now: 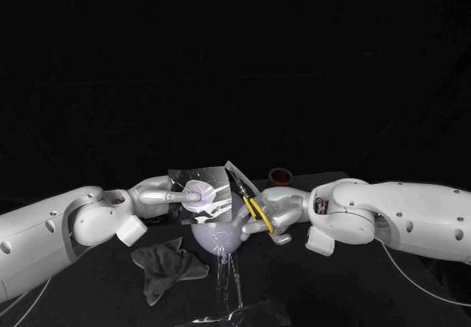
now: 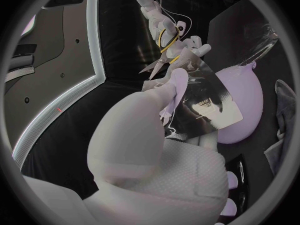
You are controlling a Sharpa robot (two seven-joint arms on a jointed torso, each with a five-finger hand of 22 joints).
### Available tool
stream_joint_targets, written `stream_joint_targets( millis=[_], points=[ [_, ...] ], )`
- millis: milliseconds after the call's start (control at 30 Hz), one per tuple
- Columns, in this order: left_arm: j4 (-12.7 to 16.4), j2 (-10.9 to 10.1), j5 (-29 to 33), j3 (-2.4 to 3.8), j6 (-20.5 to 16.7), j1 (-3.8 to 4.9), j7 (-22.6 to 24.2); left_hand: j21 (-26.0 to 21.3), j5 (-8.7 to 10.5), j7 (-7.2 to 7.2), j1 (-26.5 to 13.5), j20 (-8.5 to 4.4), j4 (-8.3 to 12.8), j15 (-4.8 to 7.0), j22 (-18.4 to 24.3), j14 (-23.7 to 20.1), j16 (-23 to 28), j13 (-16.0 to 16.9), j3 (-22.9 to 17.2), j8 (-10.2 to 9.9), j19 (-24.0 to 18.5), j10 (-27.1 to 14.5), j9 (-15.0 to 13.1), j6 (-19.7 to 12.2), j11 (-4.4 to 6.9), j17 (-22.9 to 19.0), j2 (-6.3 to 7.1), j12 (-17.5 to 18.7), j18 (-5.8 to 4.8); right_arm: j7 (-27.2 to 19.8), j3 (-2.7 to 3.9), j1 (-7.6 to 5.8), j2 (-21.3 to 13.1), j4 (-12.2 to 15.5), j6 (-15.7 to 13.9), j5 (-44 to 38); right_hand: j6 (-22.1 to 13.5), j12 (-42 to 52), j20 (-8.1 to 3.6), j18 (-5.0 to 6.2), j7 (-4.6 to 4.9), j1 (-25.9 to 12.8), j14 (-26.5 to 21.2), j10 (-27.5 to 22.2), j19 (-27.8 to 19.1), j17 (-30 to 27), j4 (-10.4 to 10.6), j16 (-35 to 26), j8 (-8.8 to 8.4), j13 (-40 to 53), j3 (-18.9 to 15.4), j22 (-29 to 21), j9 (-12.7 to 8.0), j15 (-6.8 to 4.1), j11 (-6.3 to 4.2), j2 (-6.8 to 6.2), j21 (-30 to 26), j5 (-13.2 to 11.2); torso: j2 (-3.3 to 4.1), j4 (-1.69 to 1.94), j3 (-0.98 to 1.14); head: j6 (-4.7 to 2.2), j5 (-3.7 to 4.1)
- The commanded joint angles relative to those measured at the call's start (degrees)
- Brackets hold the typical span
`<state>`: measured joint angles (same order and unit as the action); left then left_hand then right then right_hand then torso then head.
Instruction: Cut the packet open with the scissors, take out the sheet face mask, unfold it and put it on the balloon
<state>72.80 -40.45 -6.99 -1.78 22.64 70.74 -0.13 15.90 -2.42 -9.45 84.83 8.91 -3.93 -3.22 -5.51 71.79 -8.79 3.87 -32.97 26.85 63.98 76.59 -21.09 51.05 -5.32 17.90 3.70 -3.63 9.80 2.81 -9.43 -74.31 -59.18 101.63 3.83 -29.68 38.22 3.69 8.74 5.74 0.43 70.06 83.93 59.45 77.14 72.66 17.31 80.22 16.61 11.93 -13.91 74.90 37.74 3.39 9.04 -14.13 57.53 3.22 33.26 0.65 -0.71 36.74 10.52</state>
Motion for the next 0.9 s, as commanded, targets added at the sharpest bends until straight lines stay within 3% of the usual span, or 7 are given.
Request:
stream_joint_targets(
  millis=[33,533,900],
  points=[
    [0.2,0.0,0.0,0.06,1.0,0.06,0.3,0.3,-0.39,0.07,0.0,-0.31,0.3,0.29,0.1,-0.1,0.2,0.1,0.1,0.4,0.3,0.2,-7.1,0.3,0.02,0.1,-0.61,-0.3,0.63,0.7,0.00,0.00,0.3,-0.3,1.7,-0.5,-18.7,0.0,0.45,0.62,13.64,0.0,2.3,0.1,0.0,0.1,0.0,0.4,0.45,-0.1,-0.2,1.1,0.2,0.44,0.24,-0.28,-0.2,0.2,-0.02,0.05,-0.06,0.00,-0.06],
    [0.7,-0.1,-1.0,0.06,1.4,0.07,0.0,0.3,-0.39,0.08,0.0,-0.33,0.4,0.31,0.1,-0.1,0.2,0.1,0.1,0.4,0.3,0.3,-7.2,0.3,0.03,0.1,-0.59,-0.3,0.63,1.6,-0.03,0.00,1.4,-2.0,1.5,-0.7,-18.0,0.2,0.58,0.66,13.69,-0.3,2.3,0.9,0.2,0.1,-0.1,0.7,2.81,-1.5,0.7,0.8,0.9,0.50,0.26,0.91,-0.3,0.0,0.04,0.00,0.02,0.08,-0.27],
    [0.7,0.0,-1.7,0.06,1.4,0.07,-0.4,0.3,-0.39,0.08,0.0,-0.33,0.4,0.31,0.1,-0.1,0.2,0.1,0.1,0.4,0.3,0.3,-7.2,0.3,0.03,0.1,-0.59,-0.3,0.63,1.6,-0.02,-0.03,2.0,-2.3,1.2,-0.7,-18.0,0.3,0.53,0.69,13.49,-0.4,2.3,1.4,0.2,0.1,-0.1,0.8,3.64,-2.2,1.3,0.6,0.9,0.40,0.11,1.72,-0.3,-0.1,0.00,0.00,0.02,0.09,-0.23]
  ],
)
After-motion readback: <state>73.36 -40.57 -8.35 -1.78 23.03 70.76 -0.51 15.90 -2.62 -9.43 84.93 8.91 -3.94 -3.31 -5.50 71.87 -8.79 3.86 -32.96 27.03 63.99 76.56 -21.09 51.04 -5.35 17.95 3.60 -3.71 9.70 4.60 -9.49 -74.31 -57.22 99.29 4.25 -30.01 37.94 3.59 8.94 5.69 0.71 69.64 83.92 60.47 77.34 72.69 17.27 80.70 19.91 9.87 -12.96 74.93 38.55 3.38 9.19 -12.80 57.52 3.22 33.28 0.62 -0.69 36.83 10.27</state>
